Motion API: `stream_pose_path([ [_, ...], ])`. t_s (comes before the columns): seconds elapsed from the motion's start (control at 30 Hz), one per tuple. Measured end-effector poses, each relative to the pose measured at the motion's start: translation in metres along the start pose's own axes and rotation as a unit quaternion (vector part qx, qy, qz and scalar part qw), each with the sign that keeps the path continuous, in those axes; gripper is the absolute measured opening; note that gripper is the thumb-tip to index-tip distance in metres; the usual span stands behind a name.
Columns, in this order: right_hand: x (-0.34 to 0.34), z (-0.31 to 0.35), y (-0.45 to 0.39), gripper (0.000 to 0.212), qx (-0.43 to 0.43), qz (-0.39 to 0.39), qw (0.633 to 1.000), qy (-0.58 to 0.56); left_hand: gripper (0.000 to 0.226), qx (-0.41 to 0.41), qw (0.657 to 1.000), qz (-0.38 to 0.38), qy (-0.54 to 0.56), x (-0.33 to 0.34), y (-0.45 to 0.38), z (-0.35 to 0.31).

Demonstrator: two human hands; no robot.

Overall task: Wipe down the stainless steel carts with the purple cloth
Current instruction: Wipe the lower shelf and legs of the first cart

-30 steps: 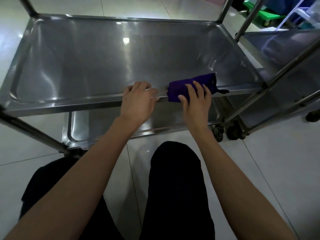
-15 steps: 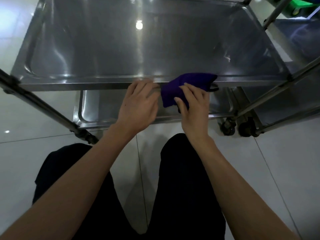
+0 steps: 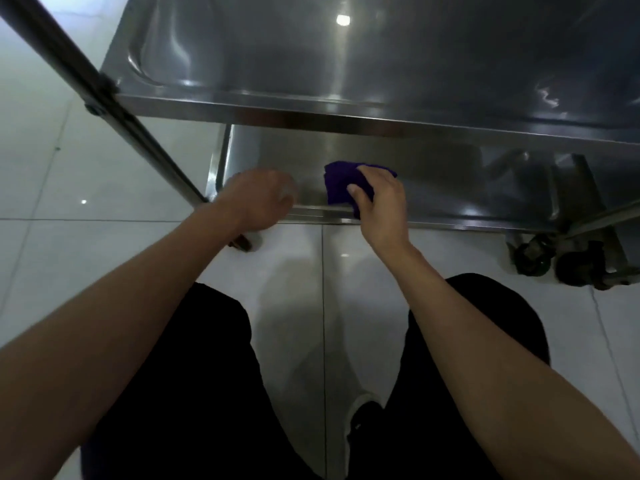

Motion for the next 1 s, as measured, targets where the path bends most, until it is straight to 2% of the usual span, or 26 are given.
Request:
stream_pose_path([
  [0.13,0.034,0.005,-0.027,0.034,-0.009,0.000,1.000,-0.003,0.038,-0.023,0.997,0.024,-0.065,0.004,-0.004,0.055],
  [0.27,0.072,0.013,-0.042,0.033,-0.019,0.010,1.000,0.003,0.045,-0.039,0.996,0.054,-0.064,0.029,-0.001,0.076],
  [0.33,0.090,0.012,-0.047,0.031,0.005,0.021,0.999,-0.035,0.046,-0.041,0.996,0.064,-0.050,0.043,0.001,0.083],
  [0.4,0.115,0.004,-0.051,0.029,0.040,0.068,0.995,-0.063,0.046,-0.050,0.996,0.066,-0.035,0.052,0.002,0.094],
  [0.5,0.152,-0.006,-0.050,0.035,0.029,0.162,0.986,0.029,0.047,-0.071,0.996,0.053,-0.011,0.062,0.003,0.114],
  [0.63,0.165,-0.006,-0.055,0.049,-0.033,0.150,0.981,0.115,0.049,-0.093,0.994,0.030,-0.039,0.077,0.007,0.130],
  [0.73,0.183,-0.010,-0.060,0.048,-0.049,0.185,0.965,0.178,0.048,-0.127,0.990,0.000,-0.065,0.081,0.008,0.139],
  [0.83,0.197,-0.015,-0.059,0.046,-0.051,0.197,0.961,0.185,0.048,-0.159,0.985,-0.011,-0.059,0.088,0.012,0.150],
  [1.0,0.209,-0.016,-0.060,0.046,-0.059,0.182,0.965,0.181,0.045,-0.144,0.988,-0.030,-0.045,0.090,0.015,0.156],
])
Point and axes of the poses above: each hand's wrist, its own y-axis away from the middle knuckle, its own x-axis out of the palm, z = x × y, the point moved 9 cm from there along -y, towards the middle knuckle, and after that the axes turned 5 degrees about y, right-handed, at the moved point
